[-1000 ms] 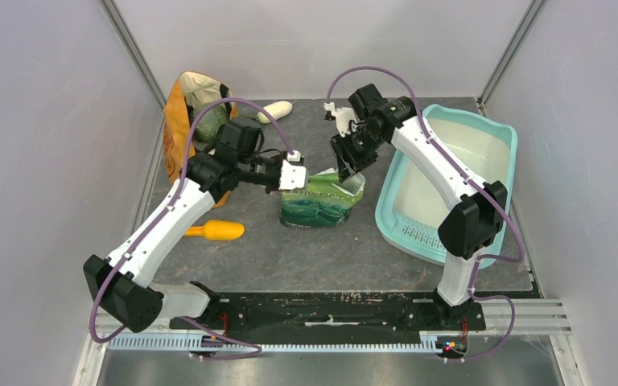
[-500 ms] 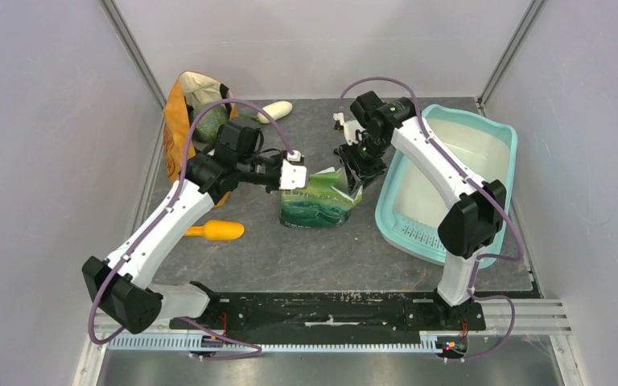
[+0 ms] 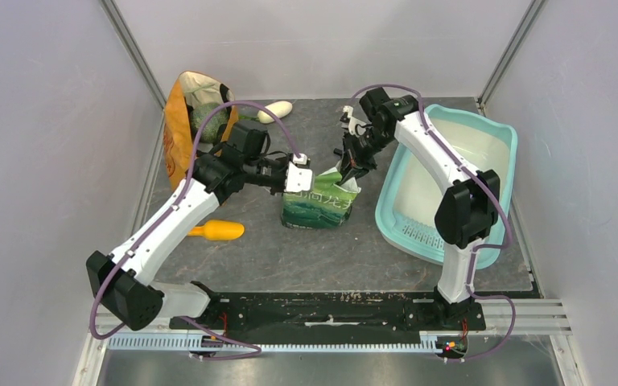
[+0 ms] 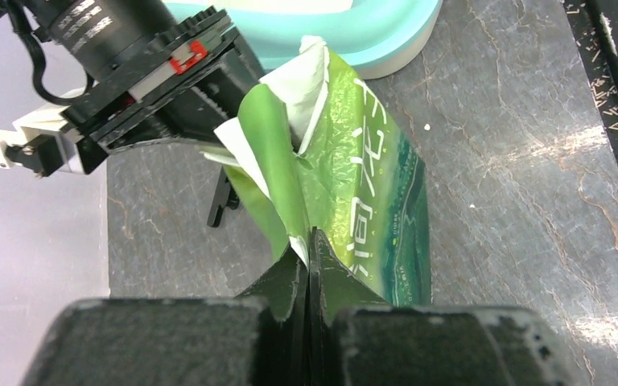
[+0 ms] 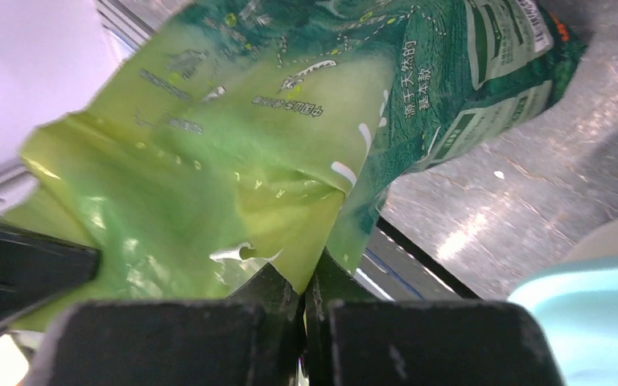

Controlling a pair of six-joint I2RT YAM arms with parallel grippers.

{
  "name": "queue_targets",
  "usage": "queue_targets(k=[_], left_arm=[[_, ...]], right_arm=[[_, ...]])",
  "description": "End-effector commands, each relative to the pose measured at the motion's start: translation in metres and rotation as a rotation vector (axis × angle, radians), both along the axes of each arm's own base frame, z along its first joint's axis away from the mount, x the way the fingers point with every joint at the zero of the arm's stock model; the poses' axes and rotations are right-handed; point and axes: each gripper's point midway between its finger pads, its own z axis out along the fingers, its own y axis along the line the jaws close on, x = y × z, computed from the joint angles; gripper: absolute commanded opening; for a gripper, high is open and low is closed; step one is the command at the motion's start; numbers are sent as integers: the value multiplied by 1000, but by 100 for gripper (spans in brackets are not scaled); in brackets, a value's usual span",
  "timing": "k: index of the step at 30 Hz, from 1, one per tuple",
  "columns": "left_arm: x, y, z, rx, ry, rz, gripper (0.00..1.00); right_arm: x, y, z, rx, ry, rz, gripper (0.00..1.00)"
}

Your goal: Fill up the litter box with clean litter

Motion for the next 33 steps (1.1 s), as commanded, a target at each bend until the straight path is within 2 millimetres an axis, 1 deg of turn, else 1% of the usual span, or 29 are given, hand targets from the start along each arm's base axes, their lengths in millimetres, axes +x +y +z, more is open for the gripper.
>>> queue_targets(k=[1,3,5,7,8,10,12,17,19,20,22,23,24,25,26,28,30,32,33], left_arm=[[-16,-25,27,-116,41,-116,2],[-21,-28,34,-141,73,-133,2],[-19,-28,30,-130,91,-114,2],[-12,-26,18,-99,83,-84,2],[-10,-23,9,-79,80,-74,2],[-12,-21,-6,-55,98,-75,2],[-19,-21,-25,-31,167,-91,2],[-22,-20,-40,-21,199,-90,2],[-20,-20,-44,-13,209,-79,2],[-21,-19,-42,-8,206,-80,2],[-20,-16,-33,-4,187,-69,2],[-18,-14,-27,-2,182,-47,2],[-16,-11,-20,1,173,-25,4],[-16,-7,-15,6,178,-6,11],[-17,-1,-10,12,180,12,22],[-17,13,-12,33,201,63,39],[-14,29,-17,42,232,114,48],[-7,45,-22,48,254,155,51],[-4,53,-23,52,259,169,52]], right_arm=[[14,30,53,261,-16,-82,0],[15,30,47,251,-10,-93,0],[12,28,39,230,21,-99,0],[7,28,31,227,70,-112,0],[5,29,31,243,83,-115,0],[4,33,30,278,107,-134,0],[11,41,36,361,85,-172,0],[19,48,37,418,100,-219,0],[18,49,36,423,104,-224,0],[18,48,36,423,102,-225,0],[21,43,38,408,71,-229,0],[23,37,37,382,42,-229,0],[22,30,35,344,31,-228,0],[25,23,30,295,-5,-226,0],[23,15,26,251,-16,-220,0],[20,4,15,180,-25,-214,0],[16,-3,8,142,-31,-202,0],[14,-6,6,126,-32,-197,0],[14,-6,7,128,-33,-198,4]])
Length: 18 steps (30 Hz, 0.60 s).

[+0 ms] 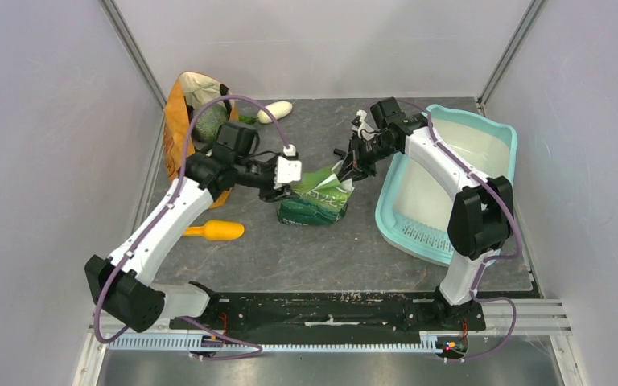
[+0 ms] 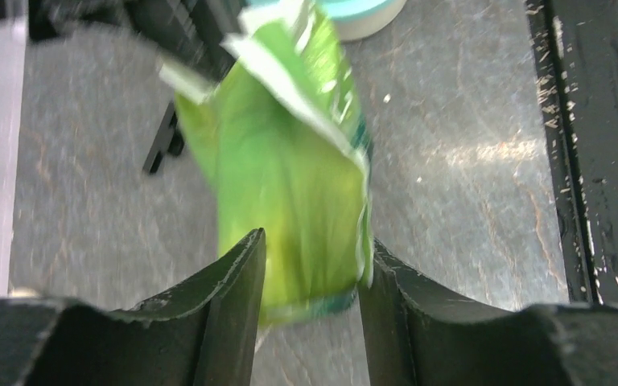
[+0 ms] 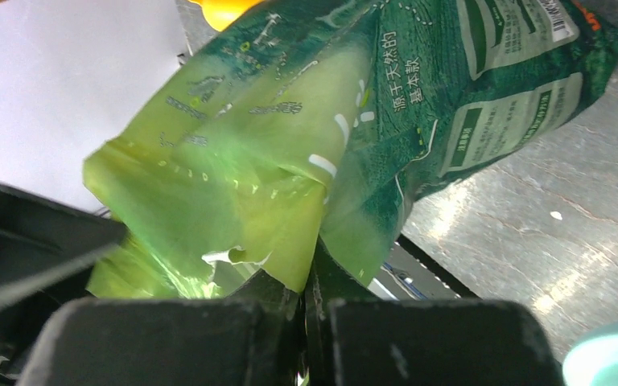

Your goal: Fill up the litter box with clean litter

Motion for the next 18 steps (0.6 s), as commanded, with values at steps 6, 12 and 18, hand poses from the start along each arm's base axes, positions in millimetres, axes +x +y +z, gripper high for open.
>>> queue_targets(k=[6,12,18], left_arm=[[17,46,-2,43,27,120,52],[27,38,1,10,1,105,59],[23,42,10,-25,-11,107,62]], right_arm=[[-6,-21,22,-92,-94,33,33],[-15,-28,17,-124,-65,48,31],[-12,-29,23,-132,-100,55,35]])
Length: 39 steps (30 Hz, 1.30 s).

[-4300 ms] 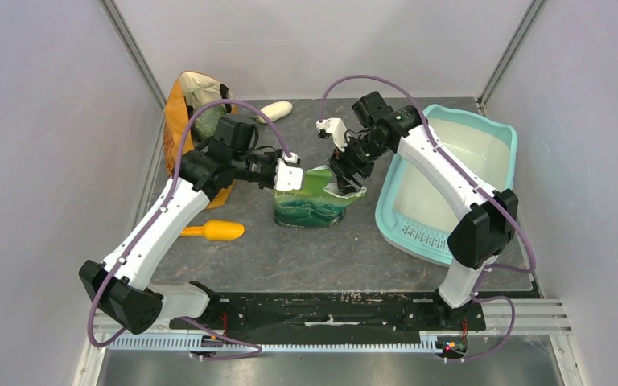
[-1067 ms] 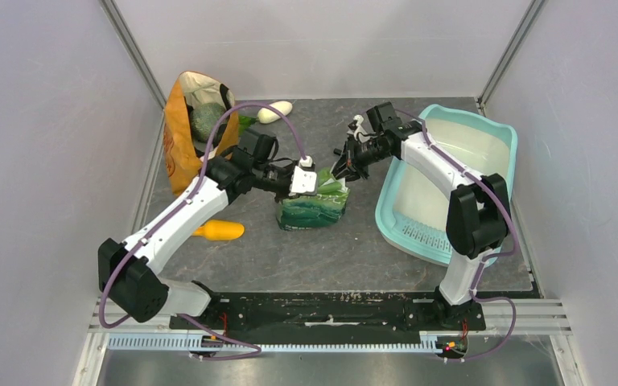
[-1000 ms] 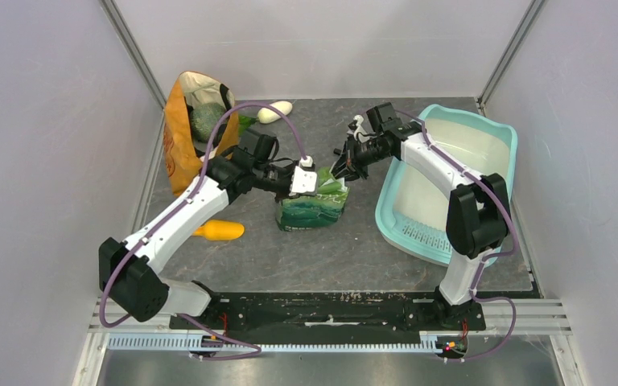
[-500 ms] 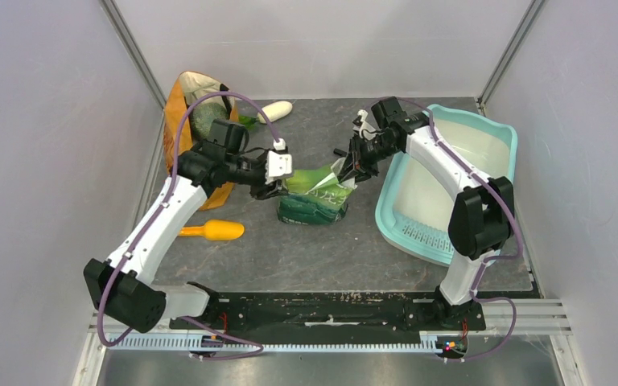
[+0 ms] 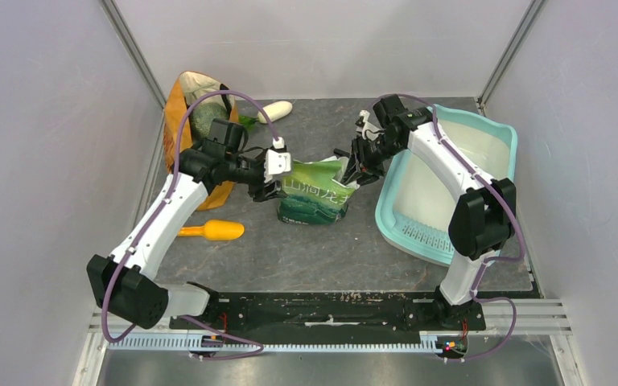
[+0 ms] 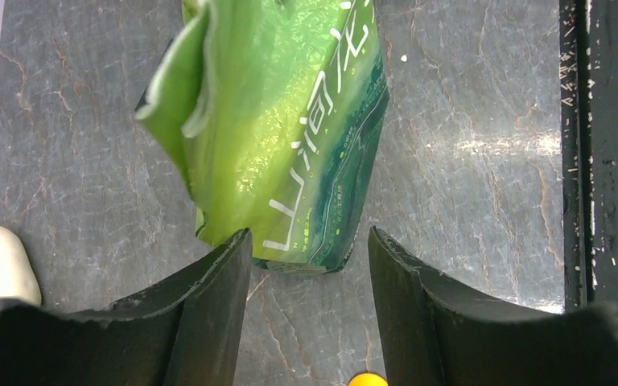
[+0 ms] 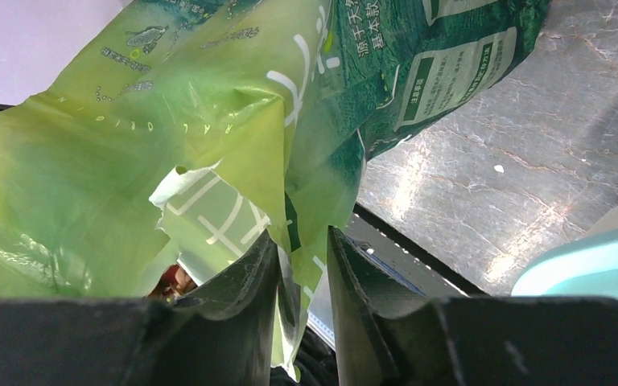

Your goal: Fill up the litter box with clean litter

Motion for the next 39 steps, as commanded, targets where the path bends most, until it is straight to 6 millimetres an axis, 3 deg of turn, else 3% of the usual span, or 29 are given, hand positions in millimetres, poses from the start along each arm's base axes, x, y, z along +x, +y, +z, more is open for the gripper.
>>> queue_targets(k=[1,3,7,12,18,21,23,29,39], left_arm=[[1,2,27,-76,-84,-25,62],[-4,9,31,-70,-99,-27,62],[-18,35,26,-6,-107,-12,62],[-39,88,-13,196,-59,27,60],[-86,173,-77,530,67,18,55],[-92,213,-100,631,114,97,55],[-87,235,-114,689,113,145,56],[-58,278,-148,776,61,247,61],[-20,298,-191,796,31,280,69]], right_arm=[[2,-5,26,-1,-96,15,36],[5,-7,31,-13,-130,11,36],[11,-13,41,-40,-198,0,50],[17,-21,54,-54,-266,-15,59],[26,-39,71,-57,-342,-46,77],[28,-44,82,-49,-391,-34,88],[25,-44,87,-34,-415,-14,96],[23,-44,100,-6,-461,12,97],[11,-43,116,38,-532,53,97]])
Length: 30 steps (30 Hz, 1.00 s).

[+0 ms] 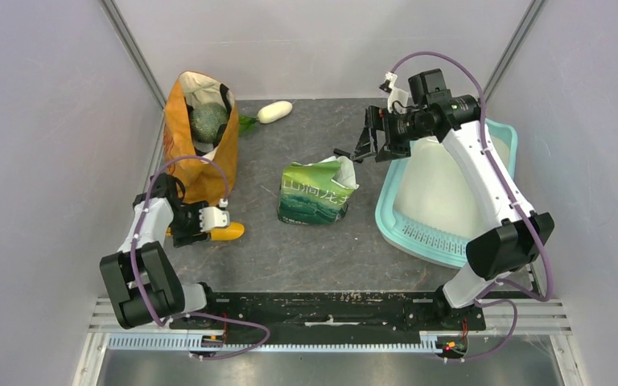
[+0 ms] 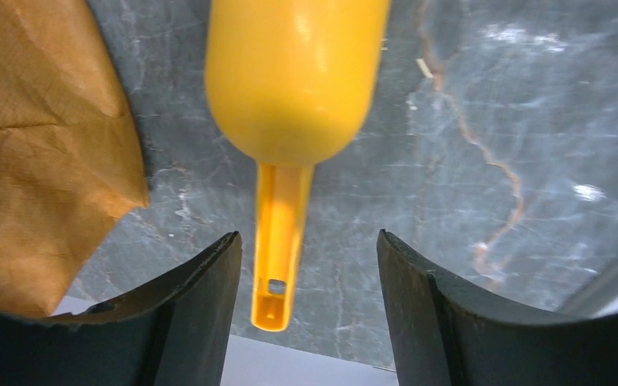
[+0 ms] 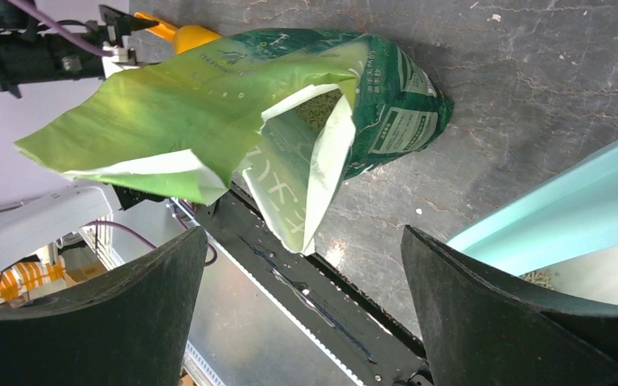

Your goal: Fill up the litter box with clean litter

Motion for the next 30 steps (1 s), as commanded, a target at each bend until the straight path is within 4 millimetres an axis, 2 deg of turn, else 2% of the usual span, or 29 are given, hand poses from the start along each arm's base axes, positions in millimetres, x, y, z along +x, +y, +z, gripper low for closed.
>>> queue_targets(k=[1,7,13,15,18,22,24,26,30], left_arm=[[28,14,-10,73,-108,-72,70],[30,17,-32,71,-64,-89,70],[30,11,-39,22,5,-125,64],[26,5,-39,-9,42,-147,57],[21,-3,-37,-30,79,-171,38],[12,-16,-29,-55,90,-191,20],[5,-24,-20,-82,94,-184,8],[2,-37,-1,-147,73,-142,2],[-11,-80,74,-379,43,-34,2]], right_arm=[[-11,1,31,48,-112,47,97],[-17,1,29,58,-101,57,97],[-21,3,28,76,-98,70,97],[-20,4,27,78,-92,69,97],[-19,5,28,85,-93,71,97],[-19,6,33,93,-114,74,97],[-19,5,36,94,-125,73,97],[-19,4,42,96,-145,70,97],[-13,-5,66,108,-238,43,97]])
